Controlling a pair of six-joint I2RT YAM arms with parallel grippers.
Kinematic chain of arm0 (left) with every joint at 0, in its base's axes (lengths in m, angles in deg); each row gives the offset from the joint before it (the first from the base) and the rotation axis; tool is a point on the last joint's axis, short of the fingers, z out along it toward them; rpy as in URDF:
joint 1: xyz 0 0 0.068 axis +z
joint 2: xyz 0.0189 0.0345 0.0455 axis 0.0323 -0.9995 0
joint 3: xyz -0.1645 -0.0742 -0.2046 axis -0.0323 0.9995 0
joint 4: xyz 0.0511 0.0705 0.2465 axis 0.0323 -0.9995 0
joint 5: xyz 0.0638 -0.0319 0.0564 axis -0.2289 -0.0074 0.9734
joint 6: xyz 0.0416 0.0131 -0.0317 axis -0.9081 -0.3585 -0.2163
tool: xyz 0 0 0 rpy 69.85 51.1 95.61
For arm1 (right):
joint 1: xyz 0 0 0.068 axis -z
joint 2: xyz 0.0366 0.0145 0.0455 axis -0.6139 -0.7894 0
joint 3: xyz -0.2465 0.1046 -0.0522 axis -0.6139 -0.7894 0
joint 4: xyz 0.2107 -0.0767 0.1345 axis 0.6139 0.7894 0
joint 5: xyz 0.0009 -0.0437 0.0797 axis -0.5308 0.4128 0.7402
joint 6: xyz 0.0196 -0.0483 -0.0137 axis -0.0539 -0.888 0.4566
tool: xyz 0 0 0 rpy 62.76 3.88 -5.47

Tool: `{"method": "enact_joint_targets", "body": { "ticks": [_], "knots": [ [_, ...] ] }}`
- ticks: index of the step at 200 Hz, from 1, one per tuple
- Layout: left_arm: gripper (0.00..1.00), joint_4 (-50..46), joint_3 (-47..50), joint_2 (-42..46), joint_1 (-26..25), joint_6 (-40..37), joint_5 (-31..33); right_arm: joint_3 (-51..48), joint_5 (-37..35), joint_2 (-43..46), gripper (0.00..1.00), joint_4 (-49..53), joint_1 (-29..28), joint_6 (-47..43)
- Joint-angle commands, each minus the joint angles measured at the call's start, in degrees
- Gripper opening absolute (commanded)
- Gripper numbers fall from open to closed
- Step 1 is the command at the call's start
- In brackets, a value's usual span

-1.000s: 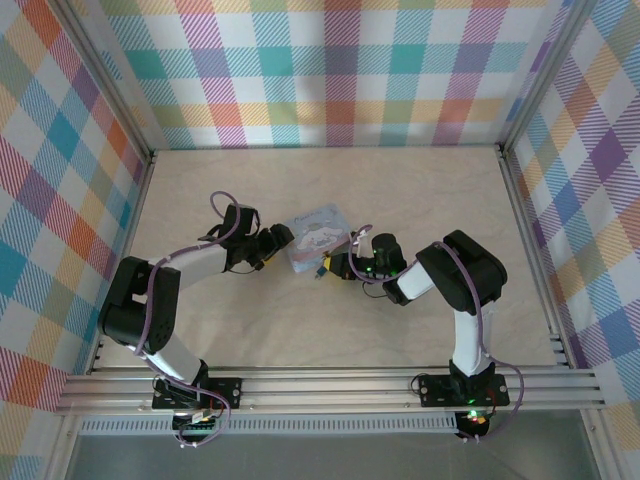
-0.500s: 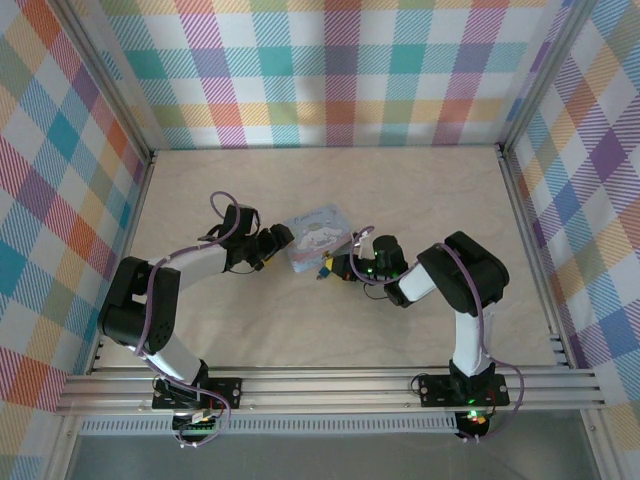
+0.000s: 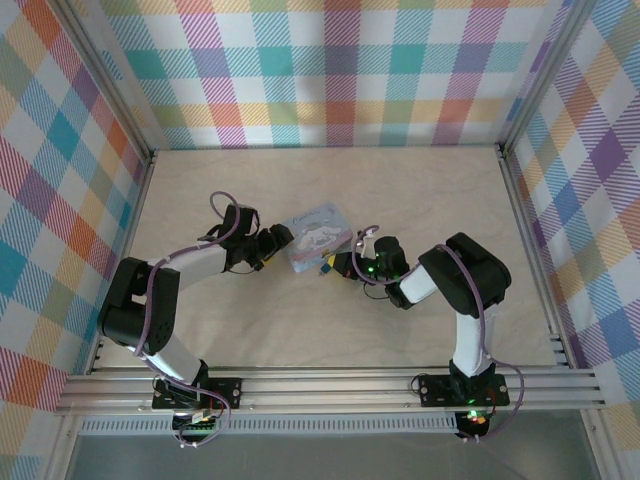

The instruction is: Unlock a padlock with a key

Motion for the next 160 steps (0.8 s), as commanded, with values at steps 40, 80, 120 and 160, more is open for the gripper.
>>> {"method": "enact_joint_targets", "body": {
  "ticks": [40, 80, 120, 160],
  "knots": [
    [0.78, -7.07, 1.91, -0.50, -0.96, -0.47, 1.51, -0.54, -6.10, 4.92, 0.03, 0.01, 0.87, 1.86],
    [0.78, -6.46, 1.92, 0.84, -0.96, 0.54, 0.72, -0.95, -7.71, 8.03, 0.03, 4.82, 1.46, -0.37],
    [0.80, -8.06, 0.45, 3.58, -0.89, 0.10, 0.98, -2.06, -9.70, 15.09, 0.03, 13.81, 1.45, -5.74],
    [0.82, -8.43, -0.11, 7.45, -0.96, 0.00, 2.05, -0.53, -8.47, 24.67, 0.04, 28.57, 1.44, -13.38]
  ]
}}
